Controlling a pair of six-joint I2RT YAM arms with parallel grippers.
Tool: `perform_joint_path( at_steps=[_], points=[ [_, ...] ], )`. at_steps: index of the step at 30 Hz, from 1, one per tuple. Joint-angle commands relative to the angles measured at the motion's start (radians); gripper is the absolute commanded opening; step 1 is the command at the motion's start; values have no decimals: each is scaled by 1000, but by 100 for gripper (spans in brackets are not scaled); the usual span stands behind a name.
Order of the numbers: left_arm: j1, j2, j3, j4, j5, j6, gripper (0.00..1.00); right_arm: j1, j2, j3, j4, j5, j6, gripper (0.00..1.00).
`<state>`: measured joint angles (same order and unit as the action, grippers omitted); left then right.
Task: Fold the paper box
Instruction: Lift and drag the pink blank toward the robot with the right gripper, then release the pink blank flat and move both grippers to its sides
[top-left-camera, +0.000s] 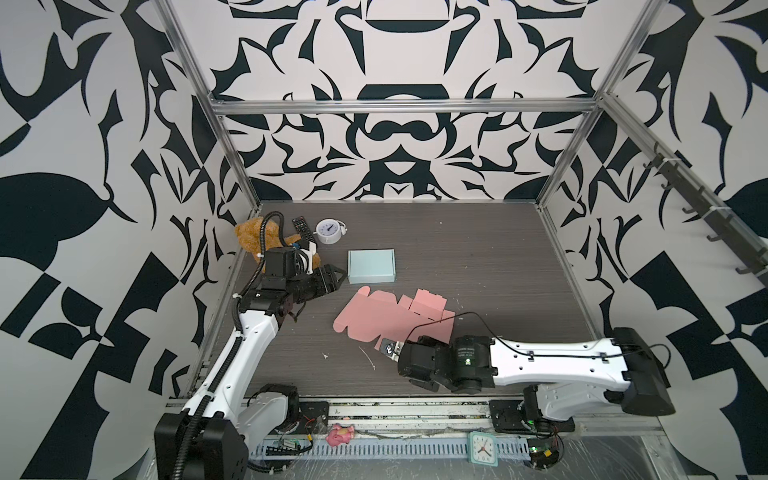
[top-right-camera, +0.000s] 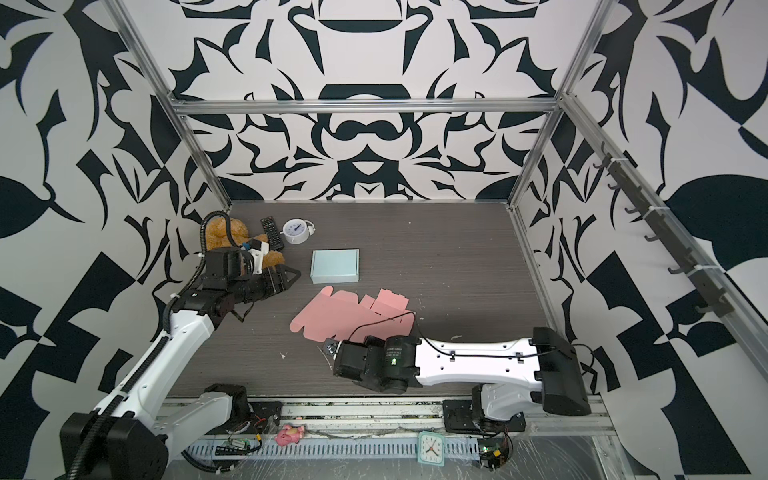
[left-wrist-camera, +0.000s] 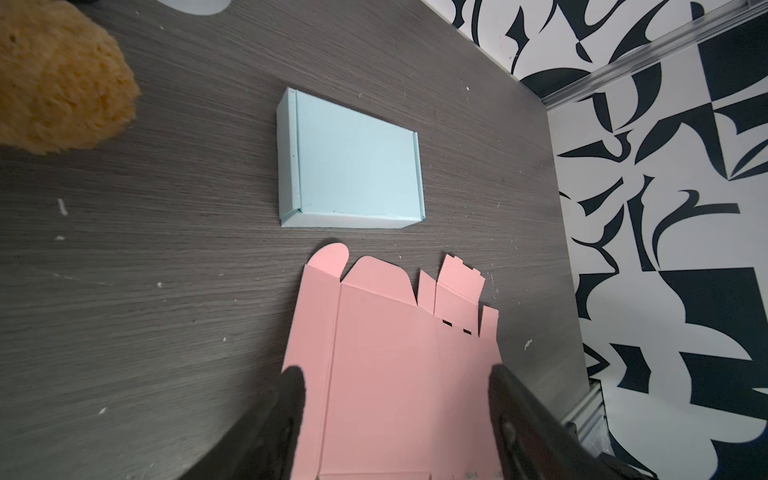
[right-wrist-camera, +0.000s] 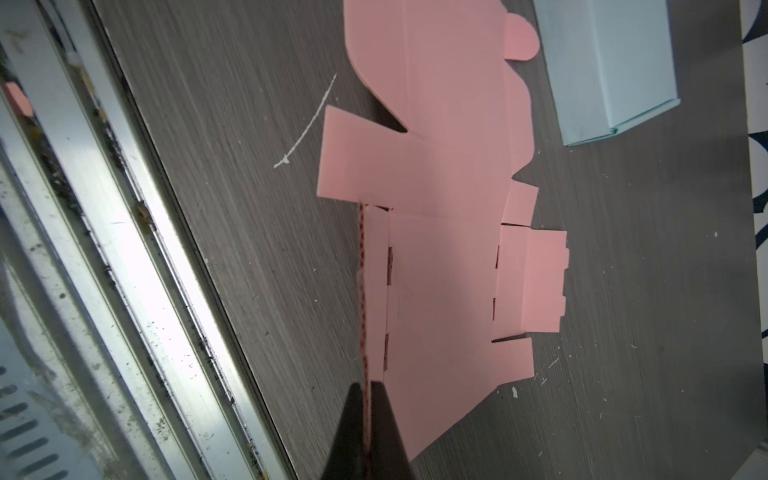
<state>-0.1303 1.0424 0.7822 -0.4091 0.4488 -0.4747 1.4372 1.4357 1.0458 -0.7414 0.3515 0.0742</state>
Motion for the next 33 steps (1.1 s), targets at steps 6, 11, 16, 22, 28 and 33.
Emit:
perform_joint_path(
  at_steps=[6, 11, 16, 22, 28, 33],
  points=[
    [-2, -55, -68, -12, 62, -7, 73, 8, 94, 21, 54, -54, -43, 15],
    [-3, -73, -73, -6, 68, -8, 73, 8, 82, -11, 81, -48, -23, 37],
    [-4, -102, -91, -1, 75, -12, 73, 8, 27, -35, 103, -61, 59, 50],
    [-50, -95, -128, 47, 92, -31, 74, -27, -89, -82, 190, -80, 241, 60],
    [-130, -82, -145, 96, 81, -44, 74, -192, -218, -183, 278, -191, 505, 63],
    [-189, -78, -177, 138, 91, -50, 74, -328, -303, -261, 285, -262, 613, 66]
  ],
)
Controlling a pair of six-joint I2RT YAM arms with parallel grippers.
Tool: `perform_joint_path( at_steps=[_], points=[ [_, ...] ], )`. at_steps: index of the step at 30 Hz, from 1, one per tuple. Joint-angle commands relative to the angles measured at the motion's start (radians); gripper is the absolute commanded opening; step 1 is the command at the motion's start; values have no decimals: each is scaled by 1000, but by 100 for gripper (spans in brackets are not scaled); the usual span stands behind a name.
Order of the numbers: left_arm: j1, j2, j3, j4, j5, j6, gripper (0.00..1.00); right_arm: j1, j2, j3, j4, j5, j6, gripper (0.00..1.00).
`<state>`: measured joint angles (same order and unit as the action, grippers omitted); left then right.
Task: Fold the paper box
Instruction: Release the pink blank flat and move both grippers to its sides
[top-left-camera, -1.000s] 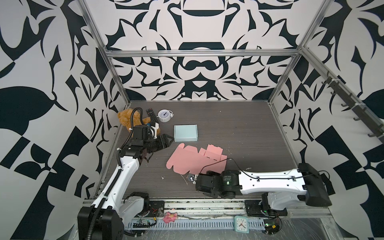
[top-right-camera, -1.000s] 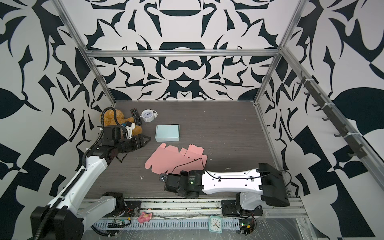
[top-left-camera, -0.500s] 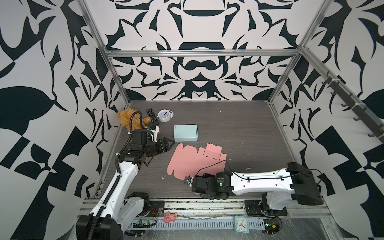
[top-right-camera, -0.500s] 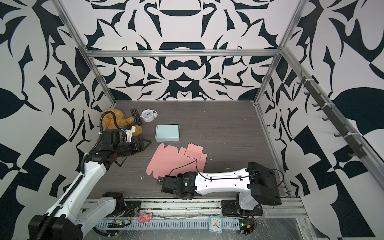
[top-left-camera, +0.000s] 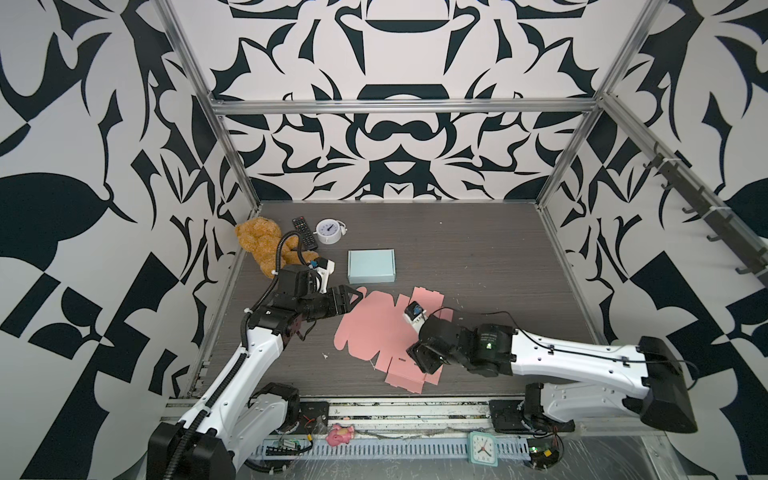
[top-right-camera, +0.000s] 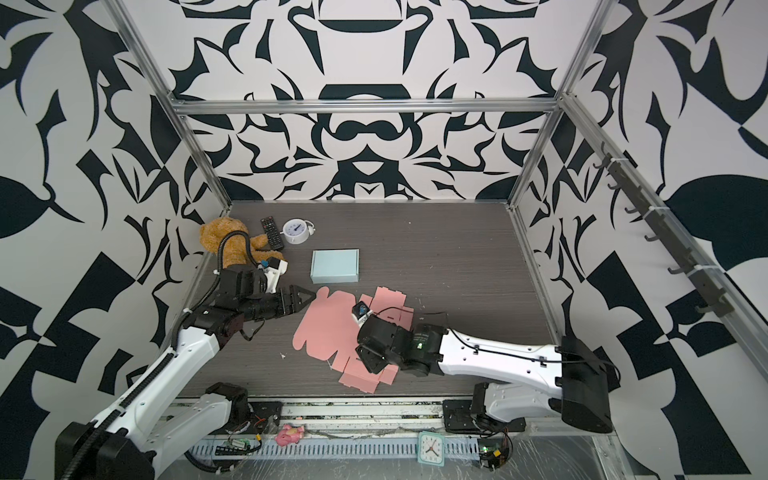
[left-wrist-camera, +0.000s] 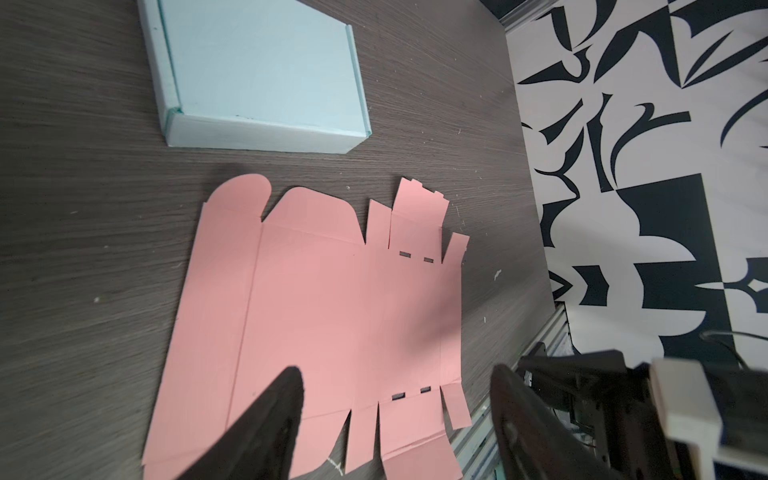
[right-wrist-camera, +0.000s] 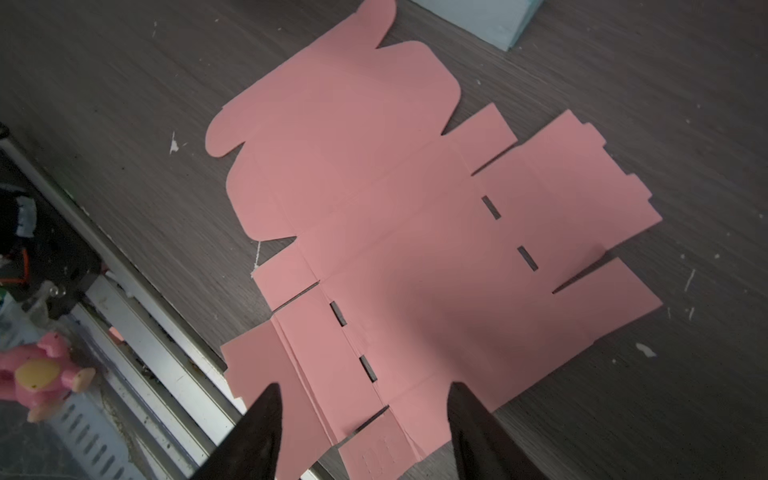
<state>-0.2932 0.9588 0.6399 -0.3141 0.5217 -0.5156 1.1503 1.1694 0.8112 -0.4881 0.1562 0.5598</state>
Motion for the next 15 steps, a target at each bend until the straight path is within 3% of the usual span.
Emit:
perform_joint_path(
  at_steps=[1, 8, 15],
  points=[
    [-40, 7, -43, 52, 15, -9, 74, -63, -47, -42, 36, -81, 142, 67],
    [-151, -19, -121, 150, -4, -34, 72, -240, -77, -130, 87, -217, 177, 73],
    [-234, 6, -156, 275, 30, -50, 73, -353, -121, -237, 149, -250, 252, 73]
  ],
)
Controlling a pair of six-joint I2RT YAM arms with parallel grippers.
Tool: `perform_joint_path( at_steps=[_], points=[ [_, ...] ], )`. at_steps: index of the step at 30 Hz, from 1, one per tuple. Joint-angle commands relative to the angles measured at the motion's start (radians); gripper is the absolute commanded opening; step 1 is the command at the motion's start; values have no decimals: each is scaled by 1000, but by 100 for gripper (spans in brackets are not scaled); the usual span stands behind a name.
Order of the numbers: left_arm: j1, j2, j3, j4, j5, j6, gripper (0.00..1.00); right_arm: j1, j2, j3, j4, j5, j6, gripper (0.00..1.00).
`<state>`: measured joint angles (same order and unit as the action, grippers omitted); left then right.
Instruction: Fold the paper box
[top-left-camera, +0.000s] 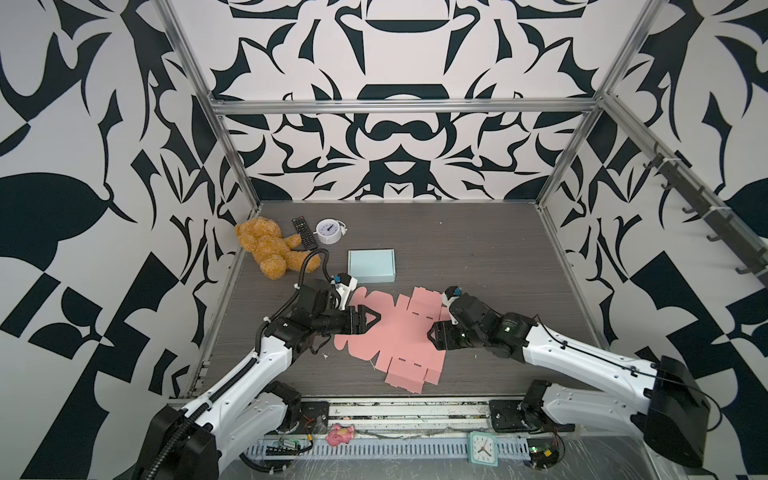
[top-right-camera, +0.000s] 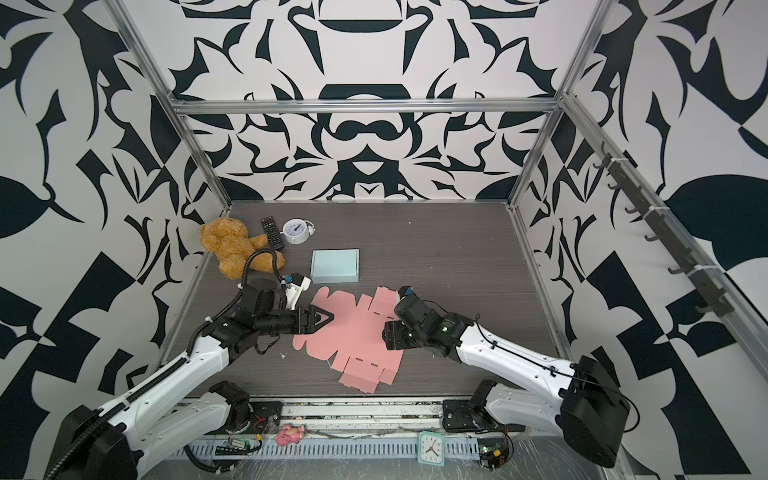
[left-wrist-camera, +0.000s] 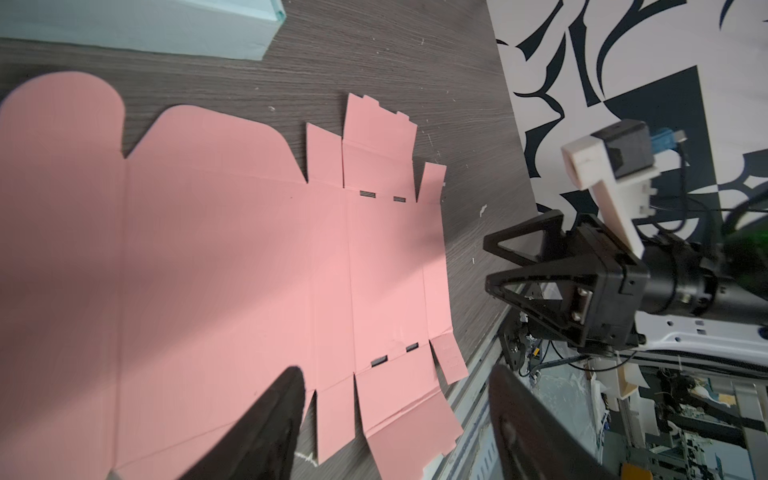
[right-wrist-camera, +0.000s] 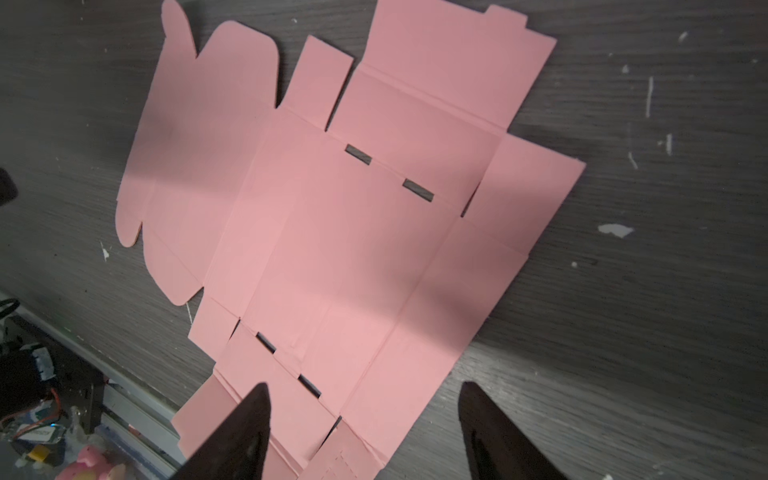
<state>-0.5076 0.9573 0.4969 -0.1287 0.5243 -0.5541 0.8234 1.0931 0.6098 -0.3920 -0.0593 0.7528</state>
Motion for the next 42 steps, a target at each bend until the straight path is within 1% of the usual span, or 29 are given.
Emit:
perform_joint_path(
  at_steps=[1, 4, 9, 19, 24, 29, 34, 38, 42],
  points=[
    [-27, 16, -17, 108, 35, -14, 73, -47, -58, -65, 79, -58, 79, 73],
    [-41, 48, -27, 148, 55, -19, 73, -103, -76, -133, 143, -113, 119, 73],
    [-48, 86, -37, 200, 80, -25, 73, -146, -59, -186, 195, -153, 138, 73],
    [-51, 112, -23, 221, 95, -30, 73, -194, 5, -227, 291, -204, 145, 68],
    [-51, 122, -17, 222, 95, -47, 73, -199, 59, -254, 376, -236, 189, 65],
    [-51, 126, 35, 152, 101, -43, 73, -199, 92, -282, 449, -251, 250, 60],
    [-51, 123, 109, 55, 90, -34, 73, -200, 82, -289, 448, -243, 273, 57],
    [-51, 140, 171, -16, 84, -29, 73, -200, 89, -323, 495, -251, 318, 53],
    [-51, 158, 246, -92, 46, -8, 73, -198, 83, -359, 538, -251, 351, 48]
  ],
)
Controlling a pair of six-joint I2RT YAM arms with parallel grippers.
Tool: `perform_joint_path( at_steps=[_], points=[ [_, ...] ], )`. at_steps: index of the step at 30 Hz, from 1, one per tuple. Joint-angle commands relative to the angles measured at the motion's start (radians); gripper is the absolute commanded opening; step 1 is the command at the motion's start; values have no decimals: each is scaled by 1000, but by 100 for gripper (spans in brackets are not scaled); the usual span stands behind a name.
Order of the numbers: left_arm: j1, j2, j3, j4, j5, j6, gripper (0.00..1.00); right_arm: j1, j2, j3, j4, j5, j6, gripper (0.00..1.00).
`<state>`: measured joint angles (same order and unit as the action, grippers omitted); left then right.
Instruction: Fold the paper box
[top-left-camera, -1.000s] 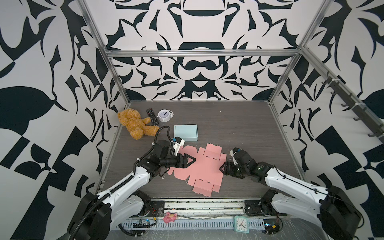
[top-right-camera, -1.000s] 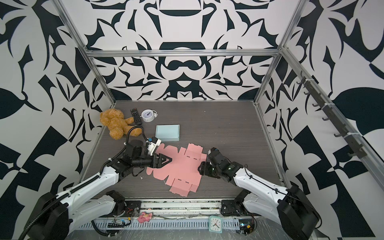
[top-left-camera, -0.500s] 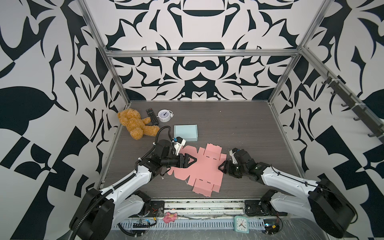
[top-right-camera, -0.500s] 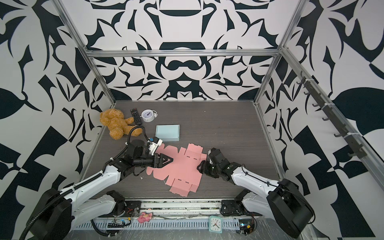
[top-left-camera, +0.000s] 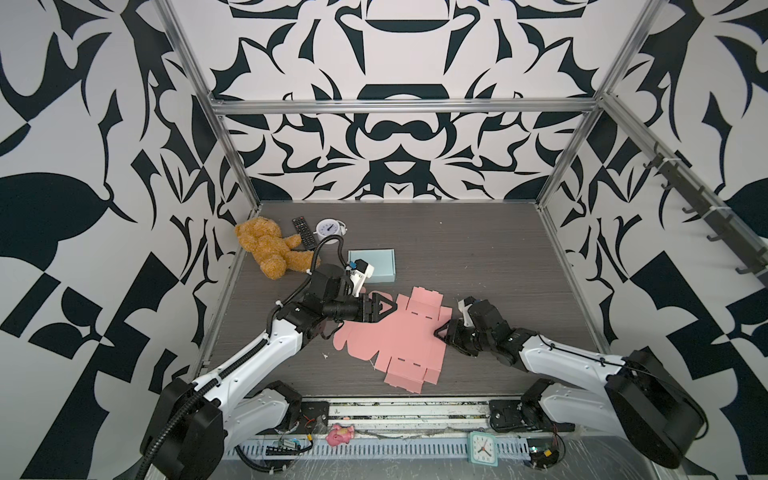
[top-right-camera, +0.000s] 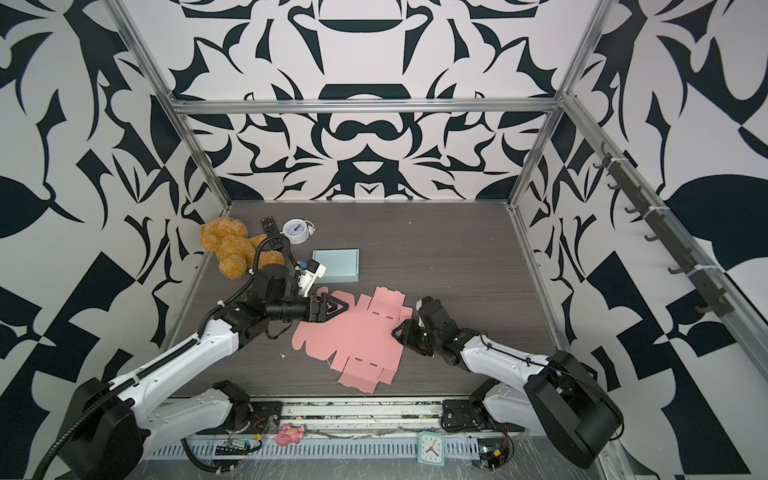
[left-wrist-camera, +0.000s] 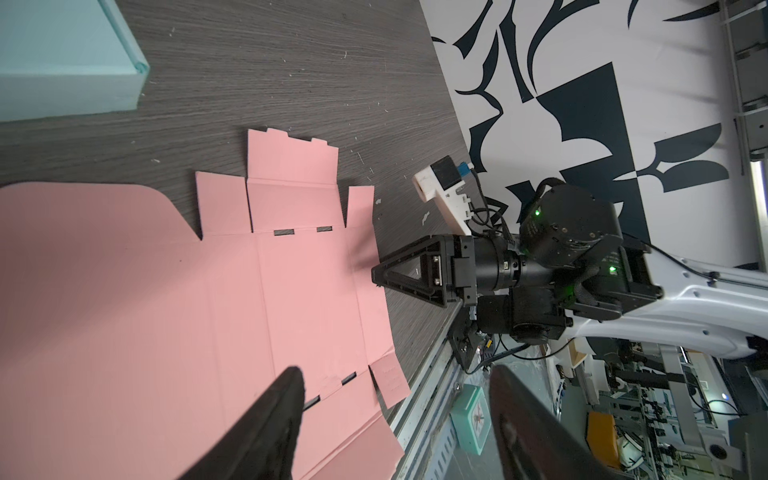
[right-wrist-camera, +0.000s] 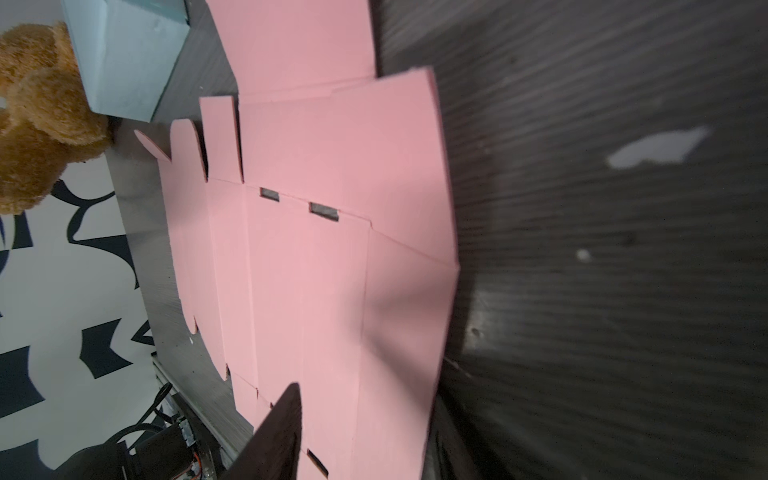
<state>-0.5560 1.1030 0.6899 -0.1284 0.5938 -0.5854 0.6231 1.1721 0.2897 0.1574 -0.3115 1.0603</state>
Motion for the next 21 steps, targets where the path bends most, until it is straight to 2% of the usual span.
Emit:
perform_joint_path(
  at_steps=[1, 6, 13, 18, 21],
  points=[
    [-2, 19, 73, -108, -26, 25, 73, 2, 0, -41, -14, 5, 43, 47],
    [-3, 55, 155, -176, -30, 22, 73, 1, -21, -31, -54, 24, 19, 38],
    [-3, 47, 172, -224, -20, 2, 73, 1, -35, -56, -24, 37, 13, 29],
    [-2, 3, 62, -211, -9, 6, 74, 2, -70, -70, -21, 46, 6, 28],
    [-3, -1, 6, -213, -13, 0, 64, 1, -74, -82, -13, 45, 1, 29]
  ],
)
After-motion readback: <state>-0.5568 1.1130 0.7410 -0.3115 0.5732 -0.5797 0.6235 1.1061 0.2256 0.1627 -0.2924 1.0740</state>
